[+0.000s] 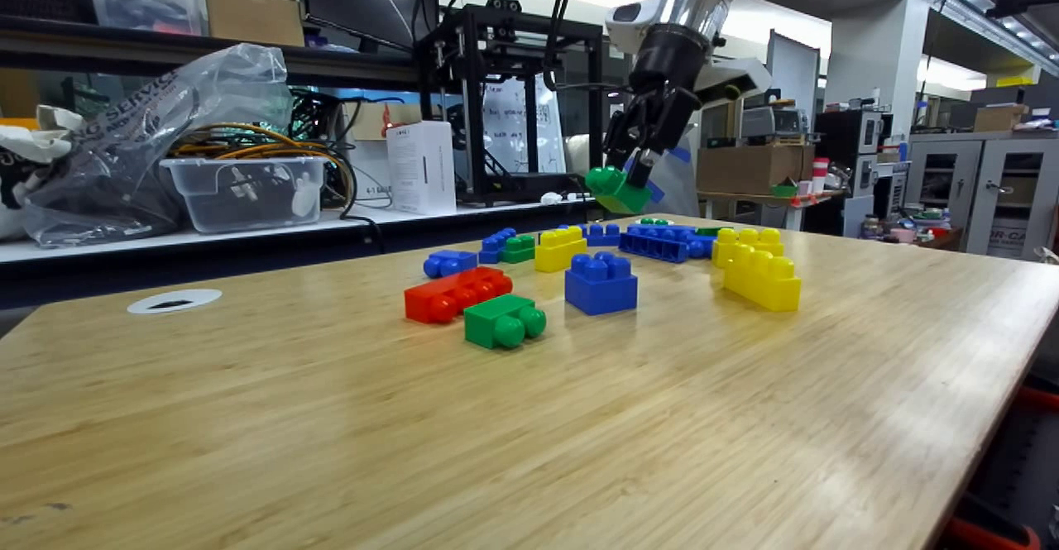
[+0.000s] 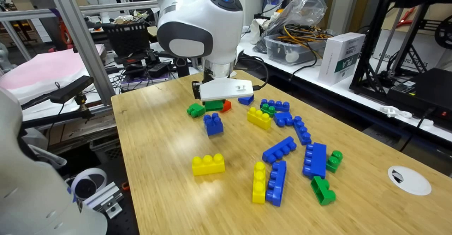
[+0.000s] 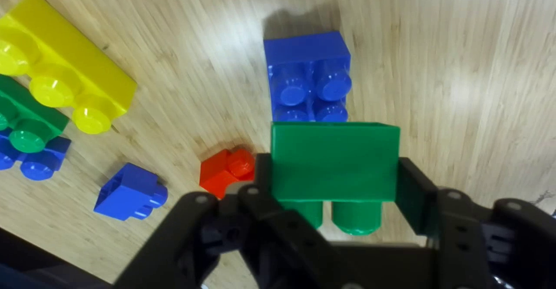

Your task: Put one of the green blocks on top of one of the blue blocks

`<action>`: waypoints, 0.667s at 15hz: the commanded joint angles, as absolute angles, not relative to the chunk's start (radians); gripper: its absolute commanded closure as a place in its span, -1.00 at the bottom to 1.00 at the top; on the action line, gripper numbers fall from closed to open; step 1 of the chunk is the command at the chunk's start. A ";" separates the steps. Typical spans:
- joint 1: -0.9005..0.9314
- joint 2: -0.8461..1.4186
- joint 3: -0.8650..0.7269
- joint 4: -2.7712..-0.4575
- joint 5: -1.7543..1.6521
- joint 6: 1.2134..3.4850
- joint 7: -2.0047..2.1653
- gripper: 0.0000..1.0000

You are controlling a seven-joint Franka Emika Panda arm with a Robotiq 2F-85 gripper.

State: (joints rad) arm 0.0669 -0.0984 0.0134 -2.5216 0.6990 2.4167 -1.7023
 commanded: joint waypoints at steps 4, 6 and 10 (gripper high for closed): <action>0.056 -0.062 -0.021 -2.508 0.843 2.315 -1.903 0.12; 0.050 -0.044 -0.027 -2.502 0.876 2.290 -1.950 0.12; 0.029 0.002 -0.035 -2.484 0.940 2.233 -2.052 0.12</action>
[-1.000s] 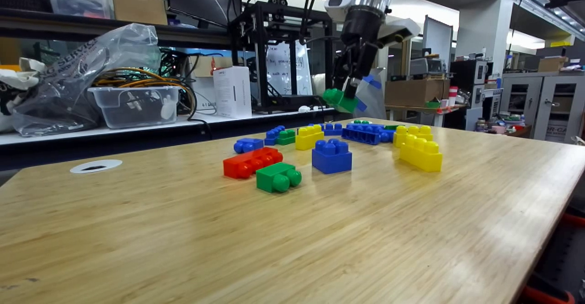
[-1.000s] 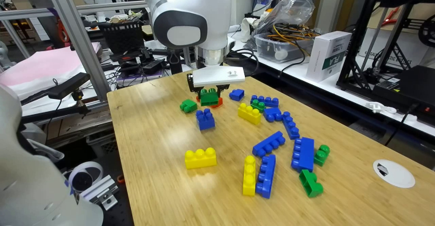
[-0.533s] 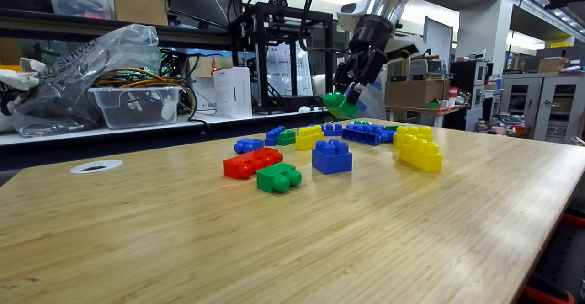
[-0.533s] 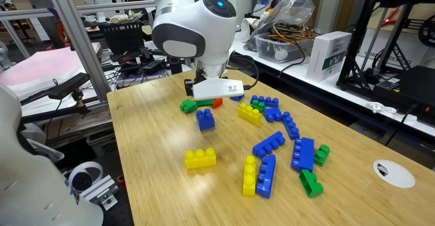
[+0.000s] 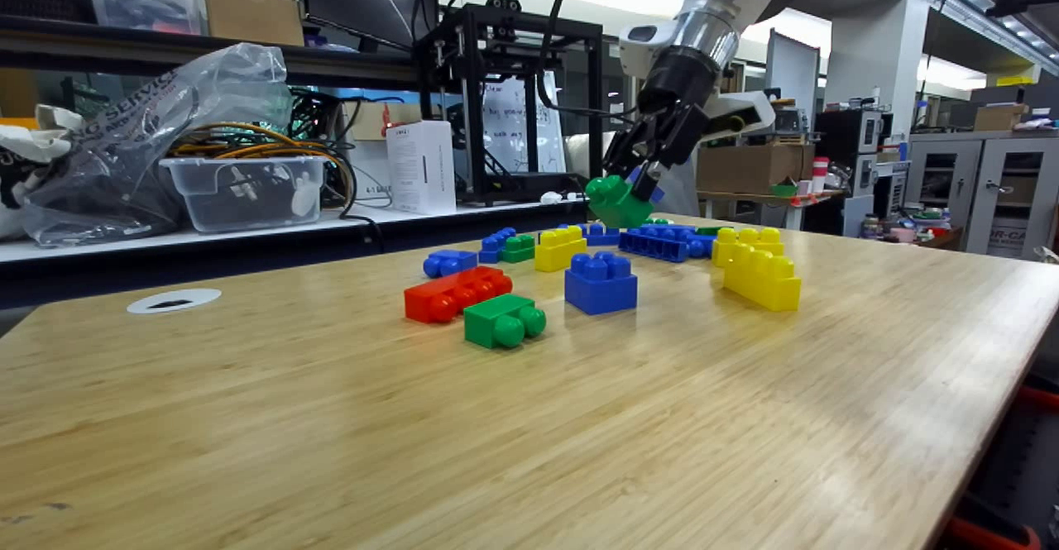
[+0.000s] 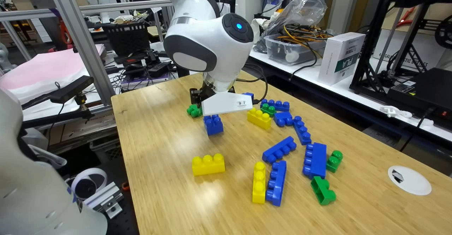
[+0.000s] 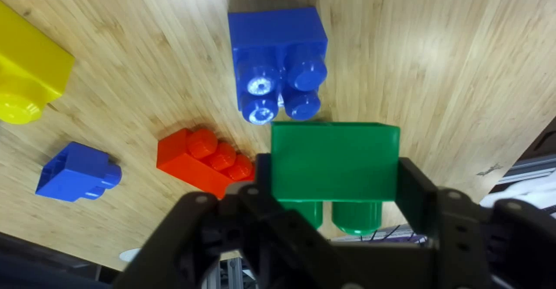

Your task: Put one of the green blocks on top of one of the blue blocks

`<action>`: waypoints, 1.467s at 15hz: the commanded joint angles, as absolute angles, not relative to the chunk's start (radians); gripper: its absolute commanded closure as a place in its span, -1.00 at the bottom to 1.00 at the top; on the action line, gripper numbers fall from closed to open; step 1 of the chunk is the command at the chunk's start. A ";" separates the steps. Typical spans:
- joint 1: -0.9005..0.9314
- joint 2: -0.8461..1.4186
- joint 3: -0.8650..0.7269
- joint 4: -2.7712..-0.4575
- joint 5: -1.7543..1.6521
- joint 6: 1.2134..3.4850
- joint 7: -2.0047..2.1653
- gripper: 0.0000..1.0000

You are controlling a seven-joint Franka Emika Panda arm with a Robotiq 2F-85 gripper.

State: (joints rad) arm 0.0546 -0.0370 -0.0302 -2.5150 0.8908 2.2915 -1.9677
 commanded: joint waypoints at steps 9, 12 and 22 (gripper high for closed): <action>-0.004 0.104 -0.026 -2.433 0.997 2.204 -2.137 0.12; -0.010 0.125 -0.023 -2.421 1.017 2.201 -2.154 0.12; -0.035 0.131 -0.031 -2.407 1.080 2.128 -2.228 0.12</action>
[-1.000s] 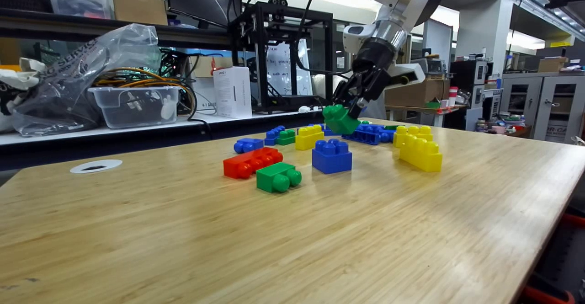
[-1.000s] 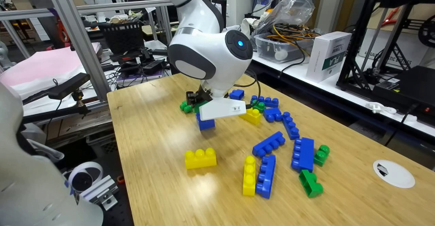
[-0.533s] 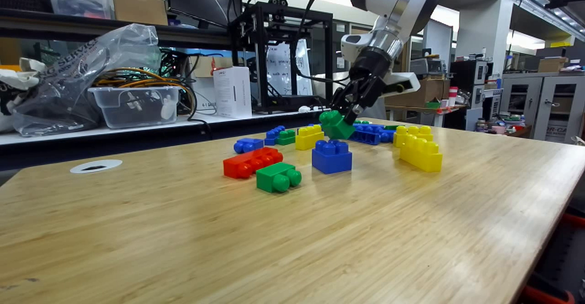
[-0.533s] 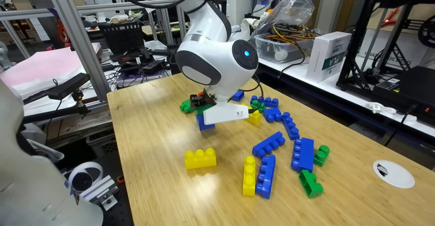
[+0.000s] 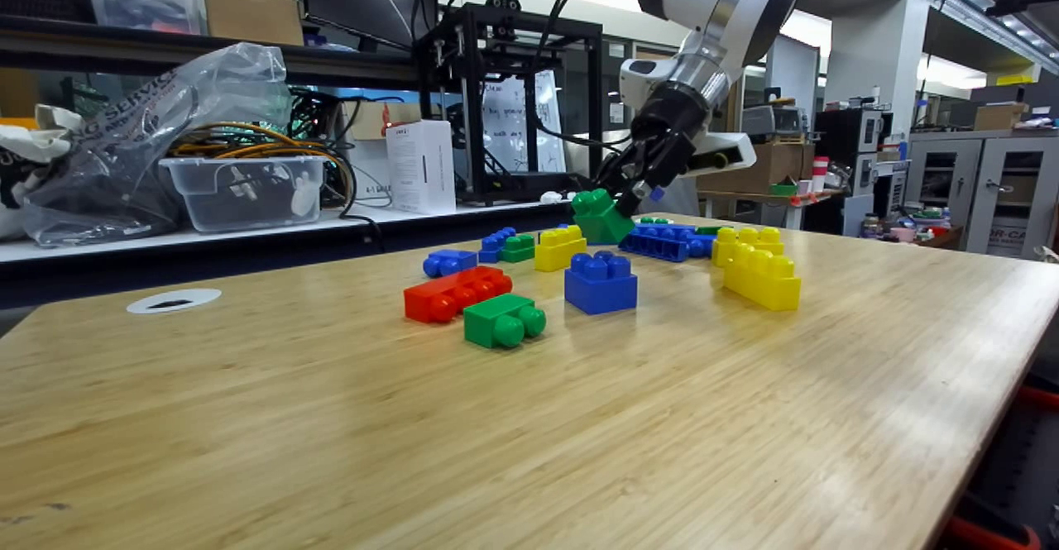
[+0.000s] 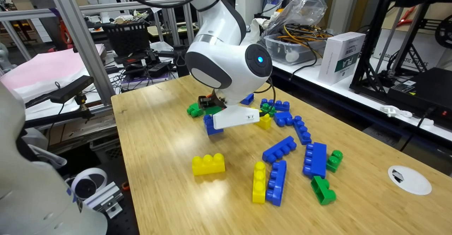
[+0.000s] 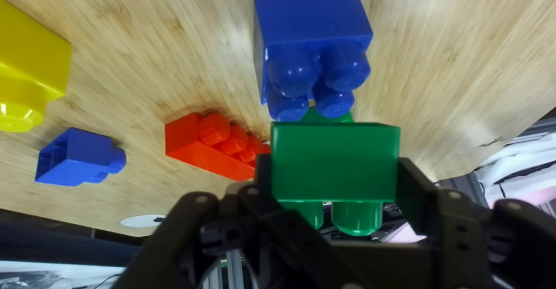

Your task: Put one of the green blocks on top of one of the blue blocks

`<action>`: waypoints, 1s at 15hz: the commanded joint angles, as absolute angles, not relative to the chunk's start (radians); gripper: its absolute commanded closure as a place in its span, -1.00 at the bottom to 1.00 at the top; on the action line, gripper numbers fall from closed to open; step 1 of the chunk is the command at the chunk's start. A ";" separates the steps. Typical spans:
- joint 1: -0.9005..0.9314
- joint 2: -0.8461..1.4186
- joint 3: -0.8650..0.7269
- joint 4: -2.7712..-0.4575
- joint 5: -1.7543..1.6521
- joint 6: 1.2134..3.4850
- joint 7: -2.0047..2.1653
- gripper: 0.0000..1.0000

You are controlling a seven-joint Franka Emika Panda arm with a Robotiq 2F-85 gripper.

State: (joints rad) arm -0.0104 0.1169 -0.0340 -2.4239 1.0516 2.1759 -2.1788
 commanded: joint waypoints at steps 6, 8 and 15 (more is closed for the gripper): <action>-0.051 0.142 -0.037 -2.392 1.079 2.069 -2.244 0.12; -0.055 0.149 -0.039 -2.387 1.079 2.062 -2.247 0.12; -0.068 0.198 -0.044 -2.361 1.067 2.045 -2.227 0.12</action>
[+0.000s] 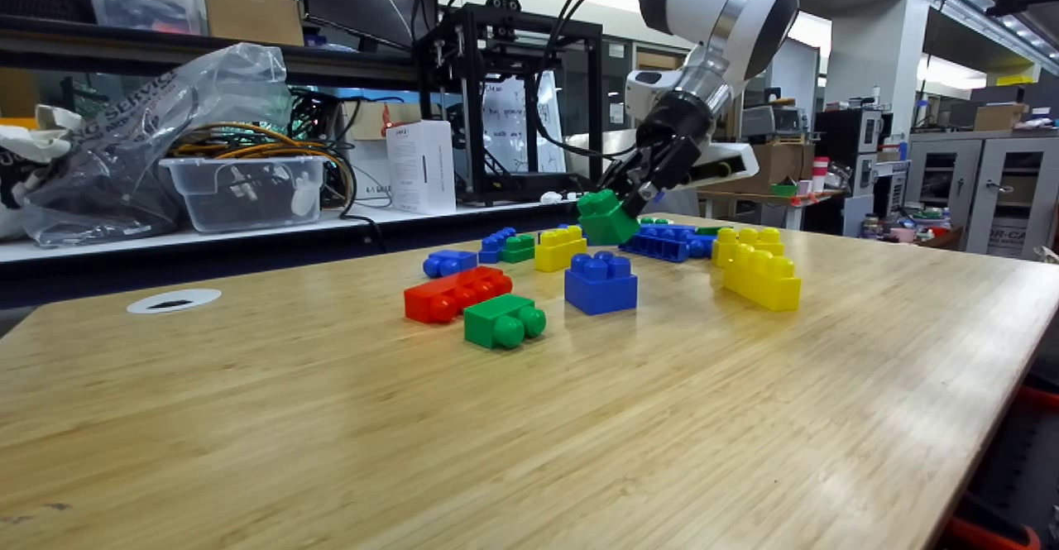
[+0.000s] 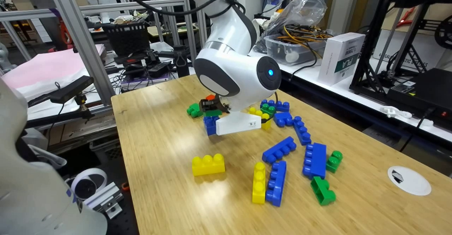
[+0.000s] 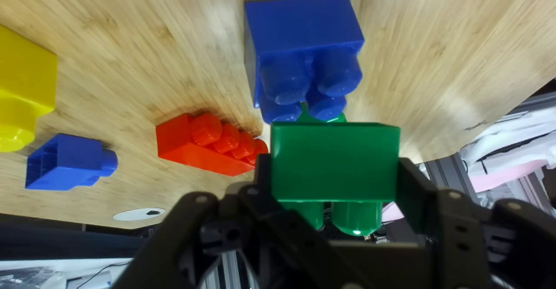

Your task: Put one of the green blocks on top of one of the blue blocks

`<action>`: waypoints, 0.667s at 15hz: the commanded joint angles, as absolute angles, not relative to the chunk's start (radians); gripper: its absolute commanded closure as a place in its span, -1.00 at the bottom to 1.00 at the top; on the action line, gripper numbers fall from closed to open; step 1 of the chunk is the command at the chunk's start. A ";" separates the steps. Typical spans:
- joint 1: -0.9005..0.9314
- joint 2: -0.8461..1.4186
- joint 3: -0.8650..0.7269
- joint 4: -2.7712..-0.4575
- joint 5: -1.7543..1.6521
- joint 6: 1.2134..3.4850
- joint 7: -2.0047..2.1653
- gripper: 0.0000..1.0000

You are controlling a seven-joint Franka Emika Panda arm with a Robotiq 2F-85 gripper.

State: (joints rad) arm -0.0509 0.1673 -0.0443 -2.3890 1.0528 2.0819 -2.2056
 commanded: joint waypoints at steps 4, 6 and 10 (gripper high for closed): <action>-0.058 0.185 -0.040 -2.379 1.050 2.079 -2.203 -0.38; -0.058 0.185 -0.040 -2.379 1.050 2.079 -2.203 -0.38; -0.058 0.185 -0.040 -2.379 1.050 2.079 -2.203 -0.38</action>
